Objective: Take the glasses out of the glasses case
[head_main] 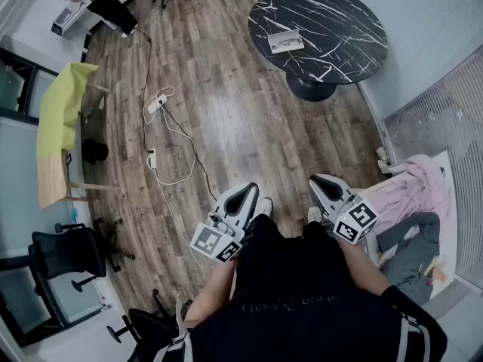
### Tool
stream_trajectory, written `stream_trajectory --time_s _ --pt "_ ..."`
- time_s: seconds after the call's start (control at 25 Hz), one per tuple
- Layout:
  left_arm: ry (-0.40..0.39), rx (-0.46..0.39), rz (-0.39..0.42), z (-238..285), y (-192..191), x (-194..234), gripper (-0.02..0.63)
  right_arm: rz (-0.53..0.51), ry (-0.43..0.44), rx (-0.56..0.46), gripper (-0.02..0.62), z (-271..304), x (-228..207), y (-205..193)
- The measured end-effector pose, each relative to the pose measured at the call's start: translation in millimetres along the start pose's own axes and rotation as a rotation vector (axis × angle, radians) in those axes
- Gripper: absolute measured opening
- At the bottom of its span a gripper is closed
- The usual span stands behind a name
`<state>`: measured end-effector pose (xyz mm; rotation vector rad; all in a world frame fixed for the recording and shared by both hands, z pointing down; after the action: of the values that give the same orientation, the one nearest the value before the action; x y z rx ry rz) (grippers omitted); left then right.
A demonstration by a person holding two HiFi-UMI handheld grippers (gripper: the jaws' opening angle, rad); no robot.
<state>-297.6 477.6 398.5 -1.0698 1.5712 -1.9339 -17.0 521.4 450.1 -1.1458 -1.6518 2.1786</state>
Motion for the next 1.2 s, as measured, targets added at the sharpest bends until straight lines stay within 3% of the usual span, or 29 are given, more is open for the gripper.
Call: stream_trajectory --time_s 0.16,0.4,0.8,1.2 --pt "0.050 -0.044 -0.023 7.9 -14.1 -65.7 0.020 -0.036 0.045 0.027 0.035 -53.9 -6.1 5.7" --pt "0.019 -0.040 -0.005 13.8 -32.0 -135.8 0.020 -0.015 0.054 0.062 0.035 -108.7 -13.2 -7.7" --pt "0.057 -0.028 0.033 16.2 -42.6 -148.3 0.020 -0.016 0.131 -0.070 0.035 -142.1 -13.9 2.4" --pt "0.082 -0.023 0.030 37.7 -45.9 -139.7 0.020 -0.022 0.107 -0.059 0.035 -147.5 -48.2 4.1"
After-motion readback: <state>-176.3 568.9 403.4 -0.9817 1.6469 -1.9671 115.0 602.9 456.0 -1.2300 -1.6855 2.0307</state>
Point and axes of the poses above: the fingertips, and each gripper's own axes: z forward along the fingers, x to its left, y out of its top, the point moved 10 cm from there along -z, backward along the fingers, and after that the axes turned 4 degrees about y, right-handed, at the moved point
